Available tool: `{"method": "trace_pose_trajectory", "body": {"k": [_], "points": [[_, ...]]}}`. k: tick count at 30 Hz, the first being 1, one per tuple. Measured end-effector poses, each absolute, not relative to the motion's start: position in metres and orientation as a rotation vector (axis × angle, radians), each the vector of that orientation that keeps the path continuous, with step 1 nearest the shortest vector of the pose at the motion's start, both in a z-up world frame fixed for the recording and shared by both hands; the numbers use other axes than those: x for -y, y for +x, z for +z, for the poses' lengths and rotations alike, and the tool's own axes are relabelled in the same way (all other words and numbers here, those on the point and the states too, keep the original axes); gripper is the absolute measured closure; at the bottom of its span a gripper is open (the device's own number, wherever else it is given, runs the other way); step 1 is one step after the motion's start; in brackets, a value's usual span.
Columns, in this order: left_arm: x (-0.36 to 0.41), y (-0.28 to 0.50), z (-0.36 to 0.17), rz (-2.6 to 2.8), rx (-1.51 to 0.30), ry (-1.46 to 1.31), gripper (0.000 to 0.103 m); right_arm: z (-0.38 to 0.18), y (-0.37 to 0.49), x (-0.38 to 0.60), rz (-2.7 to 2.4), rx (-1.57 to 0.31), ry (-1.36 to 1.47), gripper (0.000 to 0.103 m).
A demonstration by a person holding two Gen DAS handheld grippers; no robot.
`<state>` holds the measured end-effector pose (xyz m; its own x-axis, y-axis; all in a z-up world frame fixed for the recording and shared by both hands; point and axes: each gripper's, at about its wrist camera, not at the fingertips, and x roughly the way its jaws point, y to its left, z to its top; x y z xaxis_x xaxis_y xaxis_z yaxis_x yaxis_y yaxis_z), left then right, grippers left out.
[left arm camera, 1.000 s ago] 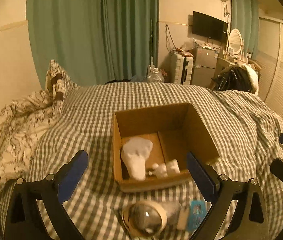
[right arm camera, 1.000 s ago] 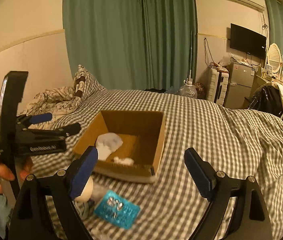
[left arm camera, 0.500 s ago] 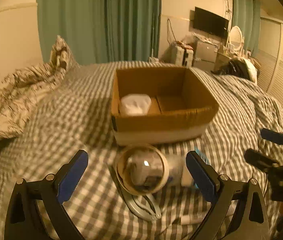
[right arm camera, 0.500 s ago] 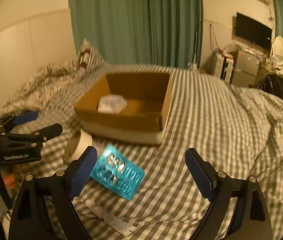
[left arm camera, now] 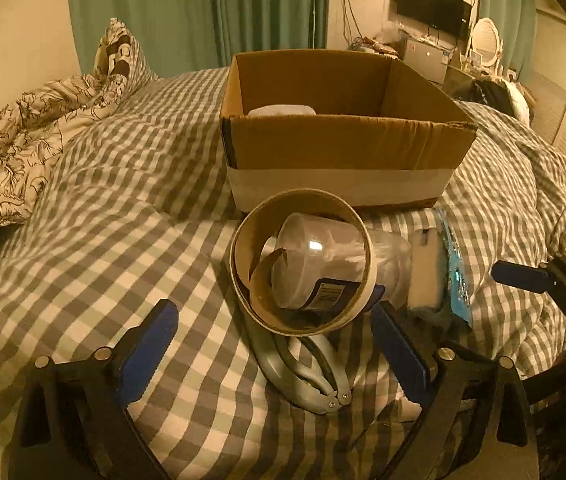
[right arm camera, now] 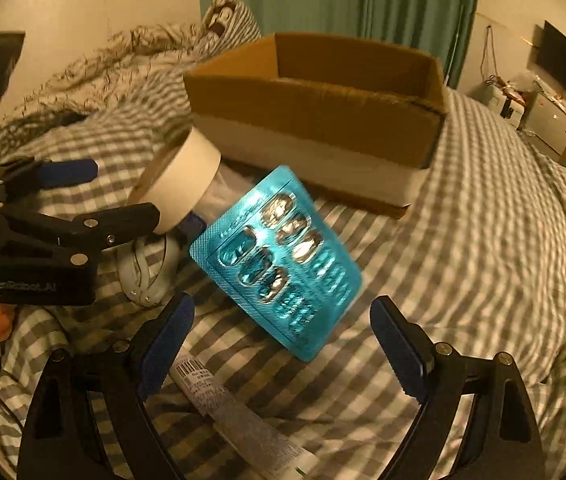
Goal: Organize objects
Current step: 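Grasp the tape roll with the left tool while the right grasps the blister pack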
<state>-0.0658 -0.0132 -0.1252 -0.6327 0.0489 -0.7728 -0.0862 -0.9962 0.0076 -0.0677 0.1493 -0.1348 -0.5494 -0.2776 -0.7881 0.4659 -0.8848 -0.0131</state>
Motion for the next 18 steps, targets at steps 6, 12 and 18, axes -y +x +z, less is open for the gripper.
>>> {"method": "trace_pose_trajectory", "body": {"k": [6,12,18], "points": [[0.011,-0.069,-0.128,2.749,-0.045,-1.318,0.011,-0.133,-0.073,-0.155,-2.442,-0.254,1.18,0.036],[0.009,-0.068,-0.124,2.723,-0.026,-1.292,0.026,-0.116,-0.071,-0.161,-2.465,-0.237,1.143,0.072],[0.007,-0.074,-0.122,2.677,0.007,-1.288,0.046,-0.105,-0.078,-0.169,-2.524,-0.228,1.126,0.085]]}}
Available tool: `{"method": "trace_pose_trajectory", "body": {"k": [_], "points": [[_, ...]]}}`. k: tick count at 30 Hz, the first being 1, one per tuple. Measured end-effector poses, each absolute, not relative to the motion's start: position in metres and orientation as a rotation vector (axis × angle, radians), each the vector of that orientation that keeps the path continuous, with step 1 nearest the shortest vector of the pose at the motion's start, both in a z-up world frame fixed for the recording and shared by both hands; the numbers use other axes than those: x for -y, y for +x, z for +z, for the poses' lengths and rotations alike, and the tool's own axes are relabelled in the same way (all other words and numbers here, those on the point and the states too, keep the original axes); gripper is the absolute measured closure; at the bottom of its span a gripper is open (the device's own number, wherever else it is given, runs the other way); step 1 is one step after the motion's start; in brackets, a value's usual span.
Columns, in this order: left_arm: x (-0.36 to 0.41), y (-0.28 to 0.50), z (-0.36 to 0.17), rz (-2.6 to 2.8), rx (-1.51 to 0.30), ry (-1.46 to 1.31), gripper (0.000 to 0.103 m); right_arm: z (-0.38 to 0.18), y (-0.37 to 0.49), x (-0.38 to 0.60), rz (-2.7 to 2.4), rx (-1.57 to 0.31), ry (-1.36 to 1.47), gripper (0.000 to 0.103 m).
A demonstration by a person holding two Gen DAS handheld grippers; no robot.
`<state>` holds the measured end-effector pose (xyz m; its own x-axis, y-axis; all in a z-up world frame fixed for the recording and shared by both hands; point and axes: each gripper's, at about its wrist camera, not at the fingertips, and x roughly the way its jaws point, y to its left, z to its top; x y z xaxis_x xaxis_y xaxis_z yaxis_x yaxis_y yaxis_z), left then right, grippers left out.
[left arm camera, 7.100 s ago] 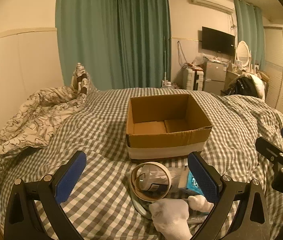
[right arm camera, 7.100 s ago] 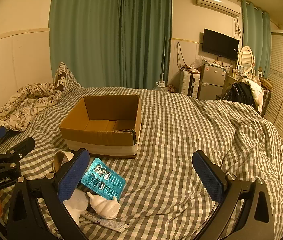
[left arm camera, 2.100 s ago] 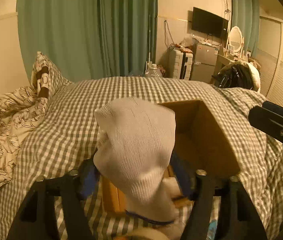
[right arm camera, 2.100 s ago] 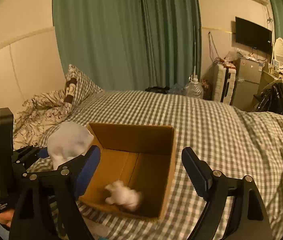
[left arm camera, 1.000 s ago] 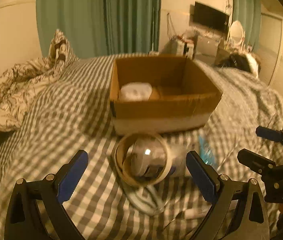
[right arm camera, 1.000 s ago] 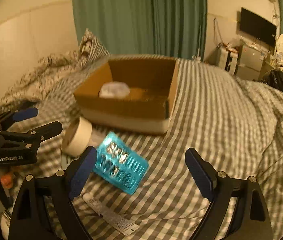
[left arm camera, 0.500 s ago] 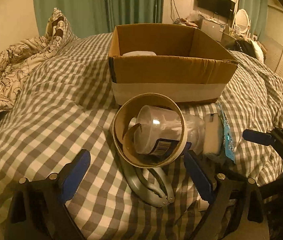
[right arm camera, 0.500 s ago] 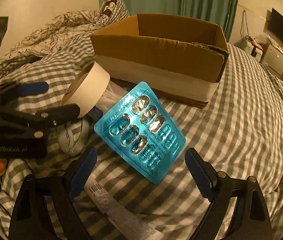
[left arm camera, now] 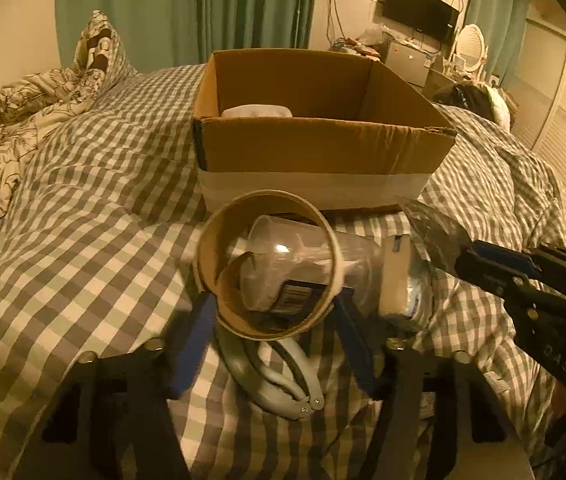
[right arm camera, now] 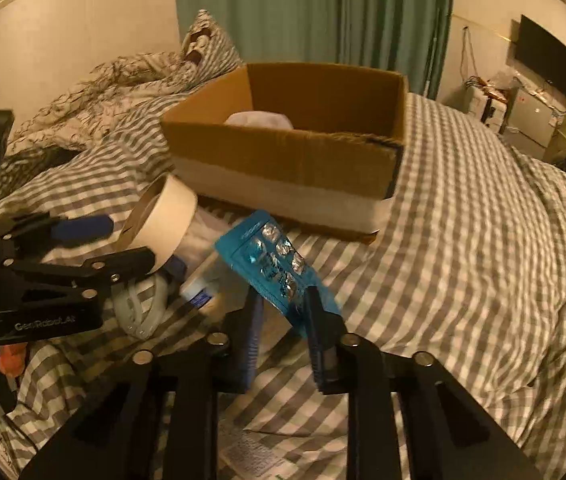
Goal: Organize objects
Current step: 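Grasp the tape roll with the left tool while the right grasps the blister pack, then lower the tape roll and blister pack into the box and open both tools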
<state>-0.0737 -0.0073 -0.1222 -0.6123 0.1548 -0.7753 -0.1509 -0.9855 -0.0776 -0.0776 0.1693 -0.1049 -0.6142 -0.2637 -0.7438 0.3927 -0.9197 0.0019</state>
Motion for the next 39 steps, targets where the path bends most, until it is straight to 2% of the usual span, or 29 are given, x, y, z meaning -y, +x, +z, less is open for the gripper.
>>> {"method": "trace_pose_trajectory", "body": {"k": [2,6,8,11,26,39], "points": [[0.004,-0.076,-0.123,2.666,-0.005,-1.288,0.06,-0.105,-0.083,-0.17,-2.522,-0.214,1.125,0.088],[0.003,-0.077,-0.124,2.625,0.025,-1.289,0.079,-0.107,-0.089,-0.168,-2.539,-0.208,1.122,0.091],[0.002,-0.075,-0.121,2.605,0.029,-1.281,0.092,-0.105,-0.09,-0.17,-2.539,-0.184,1.122,0.092],[-0.001,-0.069,-0.111,2.616,-0.011,-1.251,0.098,-0.099,-0.088,-0.175,-2.553,-0.148,1.118,0.094],[-0.008,-0.059,-0.04,2.637,0.047,-1.107,0.1,-0.035,-0.052,-0.201,-2.62,-0.094,0.958,0.096],[-0.018,-0.124,0.03,2.699,-0.005,-0.98,0.1,0.047,-0.094,-0.189,-2.659,-0.14,0.745,0.096]]}}
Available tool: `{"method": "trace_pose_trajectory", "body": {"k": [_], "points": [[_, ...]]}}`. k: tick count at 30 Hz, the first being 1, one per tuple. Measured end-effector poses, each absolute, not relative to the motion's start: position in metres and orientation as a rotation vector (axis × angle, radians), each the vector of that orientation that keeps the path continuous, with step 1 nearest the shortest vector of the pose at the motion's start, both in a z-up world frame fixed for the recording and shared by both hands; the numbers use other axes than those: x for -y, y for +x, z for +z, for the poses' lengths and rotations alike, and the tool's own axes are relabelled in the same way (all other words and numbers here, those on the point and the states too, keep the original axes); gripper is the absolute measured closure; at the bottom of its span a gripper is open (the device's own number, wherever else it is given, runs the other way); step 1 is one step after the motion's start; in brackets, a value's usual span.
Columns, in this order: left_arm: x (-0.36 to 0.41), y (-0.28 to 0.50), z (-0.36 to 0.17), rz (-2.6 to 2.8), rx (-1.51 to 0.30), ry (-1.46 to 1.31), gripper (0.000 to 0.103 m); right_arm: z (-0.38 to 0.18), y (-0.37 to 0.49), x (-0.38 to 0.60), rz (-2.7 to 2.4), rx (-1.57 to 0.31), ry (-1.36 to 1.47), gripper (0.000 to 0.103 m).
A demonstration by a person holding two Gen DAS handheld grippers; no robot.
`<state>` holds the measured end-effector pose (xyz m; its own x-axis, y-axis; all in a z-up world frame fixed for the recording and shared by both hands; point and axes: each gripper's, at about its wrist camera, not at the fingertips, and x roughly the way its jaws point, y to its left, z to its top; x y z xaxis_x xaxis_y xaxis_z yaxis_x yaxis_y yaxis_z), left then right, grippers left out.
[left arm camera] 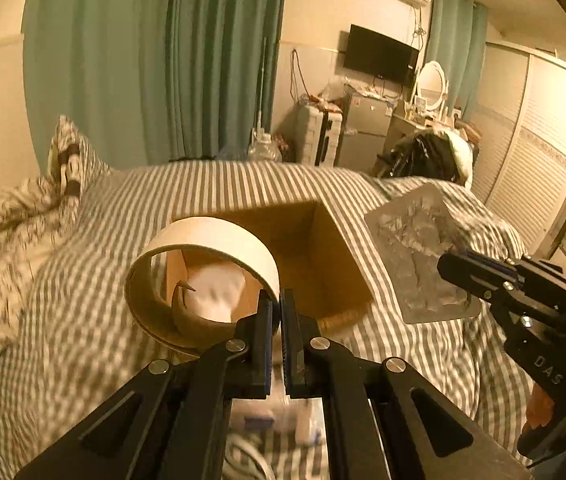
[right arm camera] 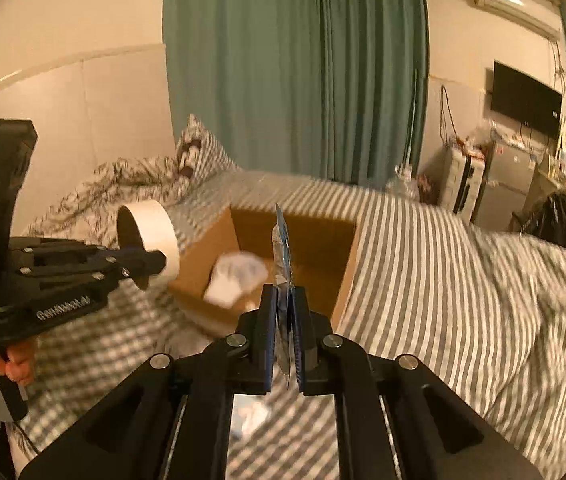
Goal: Organize objects
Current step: 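Lower the tape roll and blister pack into the box and open both tools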
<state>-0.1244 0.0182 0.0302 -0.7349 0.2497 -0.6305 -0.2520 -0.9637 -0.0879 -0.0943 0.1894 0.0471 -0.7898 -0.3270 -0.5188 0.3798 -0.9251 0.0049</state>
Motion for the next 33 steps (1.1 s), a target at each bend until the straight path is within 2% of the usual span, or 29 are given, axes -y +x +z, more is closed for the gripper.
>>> {"method": "trace_pose_trajectory", "body": {"k": [5,9,21,28,31,33], "points": [[-0.02,-0.162,0.042,2.722,-0.01,-0.954,0.1,0.07,-0.134,-0.18,-2.652,-0.108,0.704,0.096],[-0.023,-0.194,0.032,2.716,-0.025,-0.978,0.1,0.069,-0.169,-0.171,-2.647,-0.102,0.718,0.096],[-0.029,-0.259,-0.053,2.636,-0.101,-1.127,0.1,-0.016,-0.252,-0.161,-2.594,-0.074,0.958,0.096],[-0.039,-0.268,-0.07,2.615,-0.175,-1.151,0.1,-0.048,-0.269,-0.159,-2.584,-0.067,1.007,0.096],[-0.039,-0.261,-0.066,2.622,-0.176,-1.141,0.094,-0.045,-0.268,-0.162,-2.594,-0.053,1.003,0.096],[-0.036,-0.257,-0.065,2.625,-0.181,-1.152,0.082,-0.037,-0.258,-0.169,-2.604,-0.034,0.988,0.095]]}}
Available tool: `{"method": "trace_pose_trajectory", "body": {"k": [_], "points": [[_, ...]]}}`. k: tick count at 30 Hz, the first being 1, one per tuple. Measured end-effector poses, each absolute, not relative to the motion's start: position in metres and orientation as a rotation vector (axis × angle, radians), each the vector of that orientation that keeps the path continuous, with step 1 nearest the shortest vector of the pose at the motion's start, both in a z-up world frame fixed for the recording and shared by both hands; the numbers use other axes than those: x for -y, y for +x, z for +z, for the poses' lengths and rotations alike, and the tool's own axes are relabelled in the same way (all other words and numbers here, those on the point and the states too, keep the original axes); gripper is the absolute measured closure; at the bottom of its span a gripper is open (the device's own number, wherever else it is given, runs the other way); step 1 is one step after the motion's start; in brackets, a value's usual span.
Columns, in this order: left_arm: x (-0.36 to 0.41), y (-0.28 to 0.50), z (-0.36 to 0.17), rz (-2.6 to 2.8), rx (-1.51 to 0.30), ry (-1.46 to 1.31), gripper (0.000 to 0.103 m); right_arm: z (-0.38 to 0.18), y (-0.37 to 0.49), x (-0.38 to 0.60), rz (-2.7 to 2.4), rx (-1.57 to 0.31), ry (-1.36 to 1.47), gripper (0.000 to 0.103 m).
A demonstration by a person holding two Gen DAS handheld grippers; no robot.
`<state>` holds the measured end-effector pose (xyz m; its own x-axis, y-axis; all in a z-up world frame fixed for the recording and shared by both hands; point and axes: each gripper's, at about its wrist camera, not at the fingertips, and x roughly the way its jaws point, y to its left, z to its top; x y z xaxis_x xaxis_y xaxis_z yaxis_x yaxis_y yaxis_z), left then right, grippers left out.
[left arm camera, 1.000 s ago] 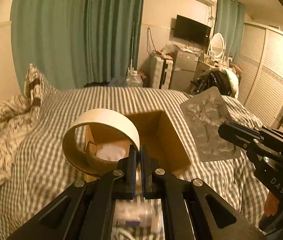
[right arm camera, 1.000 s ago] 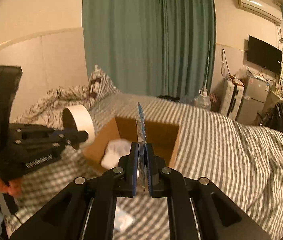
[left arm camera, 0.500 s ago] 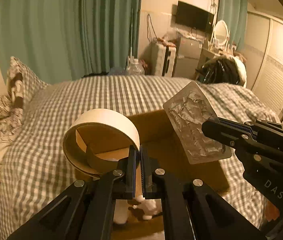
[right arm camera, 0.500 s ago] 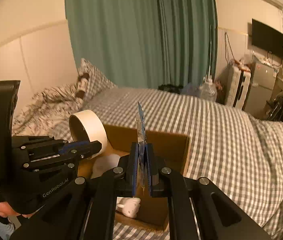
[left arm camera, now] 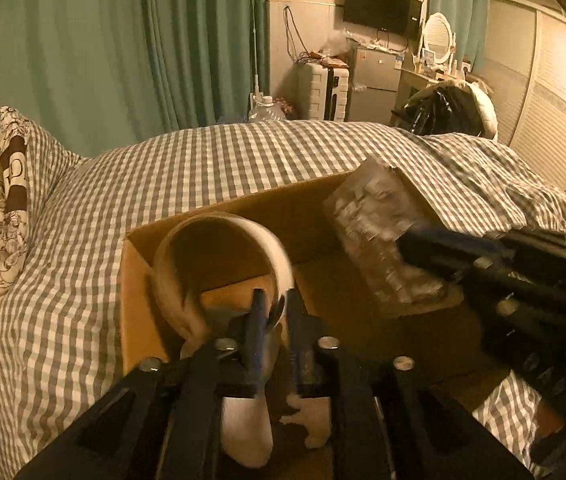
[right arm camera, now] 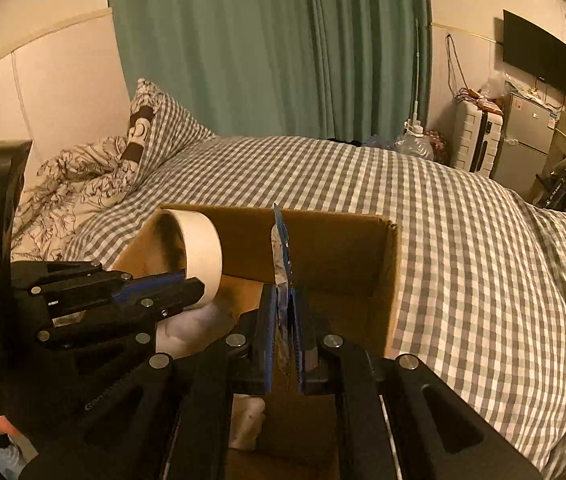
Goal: Organize objects
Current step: 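Lower the tape roll and blister pack into the box and open both tools, then reach both tools toward the white clip and wrapped packet beside the box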
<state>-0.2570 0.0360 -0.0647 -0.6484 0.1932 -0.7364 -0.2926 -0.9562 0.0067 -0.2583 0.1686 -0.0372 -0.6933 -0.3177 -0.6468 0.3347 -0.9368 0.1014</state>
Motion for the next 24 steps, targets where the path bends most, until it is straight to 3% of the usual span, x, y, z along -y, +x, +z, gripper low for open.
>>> {"method": "trace_pose_trajectory", "body": {"k": [1,2,3,4,5,16,20,24], "points": [[-0.035,-0.255,-0.063,2.631,-0.188,-1.16,0.066,-0.032,-0.255,-0.171,-2.609,-0.031,0.981,0.094],[-0.034,-0.252,-0.062,2.641,-0.196,-1.164,0.047,-0.027,-0.249,-0.174,-2.617,-0.033,0.97,0.086],[-0.032,-0.247,-0.057,2.659,-0.201,-1.16,0.041,-0.02,-0.239,-0.179,-2.629,-0.041,0.956,0.077],[-0.031,-0.242,-0.054,2.666,-0.199,-1.154,0.038,-0.014,-0.229,-0.184,-2.645,-0.045,0.936,0.055],[-0.03,-0.237,-0.049,2.664,-0.195,-1.151,0.038,-0.009,-0.222,-0.186,-2.659,-0.047,0.92,0.043],[-0.014,-0.14,0.031,2.795,-0.215,-1.018,0.014,0.083,-0.126,-0.211,-2.719,-0.124,0.766,0.038],[0.006,-0.104,0.05,2.845,-0.133,-0.999,0.005,0.111,-0.091,-0.214,-2.721,-0.147,0.704,0.031],[0.023,-0.068,0.055,2.892,-0.06,-0.99,0.003,0.119,-0.058,-0.216,-2.712,-0.161,0.689,0.029]]}}
